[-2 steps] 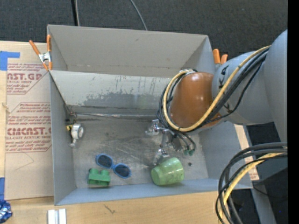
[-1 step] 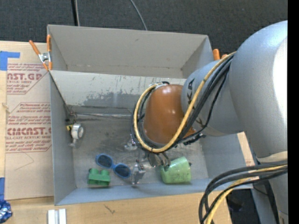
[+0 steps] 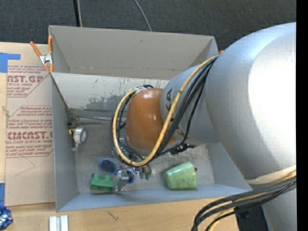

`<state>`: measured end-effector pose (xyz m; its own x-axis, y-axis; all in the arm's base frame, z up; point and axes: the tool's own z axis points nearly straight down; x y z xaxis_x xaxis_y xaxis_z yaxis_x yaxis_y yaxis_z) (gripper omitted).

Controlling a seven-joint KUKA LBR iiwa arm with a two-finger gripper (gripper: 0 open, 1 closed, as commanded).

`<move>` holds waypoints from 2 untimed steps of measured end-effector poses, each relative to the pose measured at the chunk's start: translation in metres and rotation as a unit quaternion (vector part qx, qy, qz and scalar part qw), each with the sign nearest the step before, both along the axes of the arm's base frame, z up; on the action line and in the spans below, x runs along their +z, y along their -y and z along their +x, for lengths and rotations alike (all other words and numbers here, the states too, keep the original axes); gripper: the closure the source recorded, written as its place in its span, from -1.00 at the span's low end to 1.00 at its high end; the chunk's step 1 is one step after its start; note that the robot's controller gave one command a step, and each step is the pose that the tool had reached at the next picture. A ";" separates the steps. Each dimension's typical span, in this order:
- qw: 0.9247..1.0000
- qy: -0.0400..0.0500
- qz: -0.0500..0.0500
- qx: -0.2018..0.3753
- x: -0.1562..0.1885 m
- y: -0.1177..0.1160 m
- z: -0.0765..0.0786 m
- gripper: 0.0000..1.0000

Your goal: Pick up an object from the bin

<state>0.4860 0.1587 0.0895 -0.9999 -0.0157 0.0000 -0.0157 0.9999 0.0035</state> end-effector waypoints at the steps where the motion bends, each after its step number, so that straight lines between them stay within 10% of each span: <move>1: 1.000 0.000 -0.001 -0.002 0.002 0.003 0.001 1.00; 2: 0.992 0.011 0.004 0.123 -0.011 0.014 0.008 1.00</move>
Offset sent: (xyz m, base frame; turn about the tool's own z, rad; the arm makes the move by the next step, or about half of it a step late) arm 0.0000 0.0000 0.0000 0.0000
